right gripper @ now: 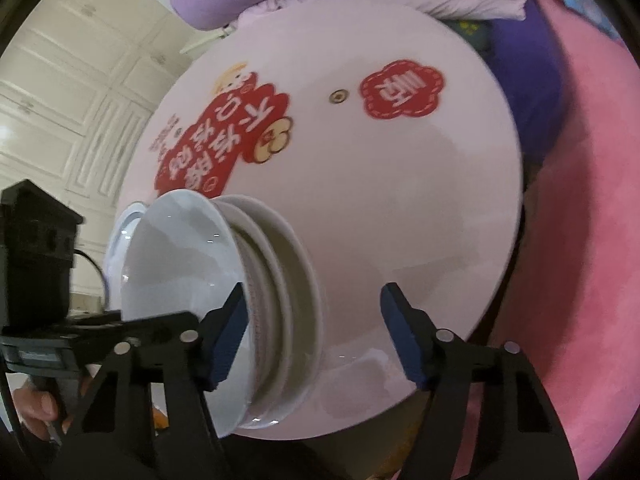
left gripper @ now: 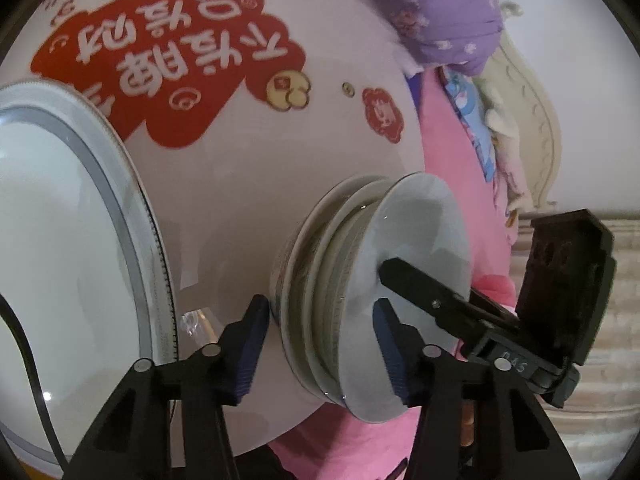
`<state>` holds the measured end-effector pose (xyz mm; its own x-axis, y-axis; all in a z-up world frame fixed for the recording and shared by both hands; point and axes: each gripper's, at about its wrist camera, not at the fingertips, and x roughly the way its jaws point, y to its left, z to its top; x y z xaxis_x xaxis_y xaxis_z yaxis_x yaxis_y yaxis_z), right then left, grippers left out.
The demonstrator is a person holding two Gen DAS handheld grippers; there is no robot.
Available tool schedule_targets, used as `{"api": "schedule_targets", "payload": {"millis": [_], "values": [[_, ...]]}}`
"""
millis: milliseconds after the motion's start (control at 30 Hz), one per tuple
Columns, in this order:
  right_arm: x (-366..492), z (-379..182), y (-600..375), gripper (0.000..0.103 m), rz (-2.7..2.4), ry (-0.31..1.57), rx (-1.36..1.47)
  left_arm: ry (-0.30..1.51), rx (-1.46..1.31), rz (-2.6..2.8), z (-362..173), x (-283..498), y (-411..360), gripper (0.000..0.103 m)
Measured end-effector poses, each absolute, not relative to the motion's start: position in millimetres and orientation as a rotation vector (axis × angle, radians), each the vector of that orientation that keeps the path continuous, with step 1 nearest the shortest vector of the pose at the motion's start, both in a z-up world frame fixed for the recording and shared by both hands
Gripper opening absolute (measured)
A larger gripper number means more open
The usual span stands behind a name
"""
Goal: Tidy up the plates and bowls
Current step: 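Carry the bowl stack with both tools onto the white plate stack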
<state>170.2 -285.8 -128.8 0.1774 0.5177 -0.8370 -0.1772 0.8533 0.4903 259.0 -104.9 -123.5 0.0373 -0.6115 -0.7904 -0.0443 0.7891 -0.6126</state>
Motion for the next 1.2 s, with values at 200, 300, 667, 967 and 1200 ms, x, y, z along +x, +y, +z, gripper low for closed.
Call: {"api": "schedule_targets", "payload": {"millis": [200,300,667,967,1200], "values": [[169,-122,-277,0.045,0.526,1.299,0.291,1.506,-0.600,-0.451,-133,265,-98,0.034],[167,-121,-277,0.045,0.517,1.294,0.287,1.513,-0.606,-0.452,-135,267,-96,0.034],[161,-119,-281,0.040,0.483,1.282,0.318,1.520,-0.541,-0.433,-127,268,-104,0.034],[160,-116,-278,0.039,0.488,1.273,0.325,1.519,-0.544,-0.419,-120,268,-98,0.034],[161,-100,-269,0.039,0.495,1.247,0.310,1.488,-0.541,-0.427,-103,266,-88,0.034]]}}
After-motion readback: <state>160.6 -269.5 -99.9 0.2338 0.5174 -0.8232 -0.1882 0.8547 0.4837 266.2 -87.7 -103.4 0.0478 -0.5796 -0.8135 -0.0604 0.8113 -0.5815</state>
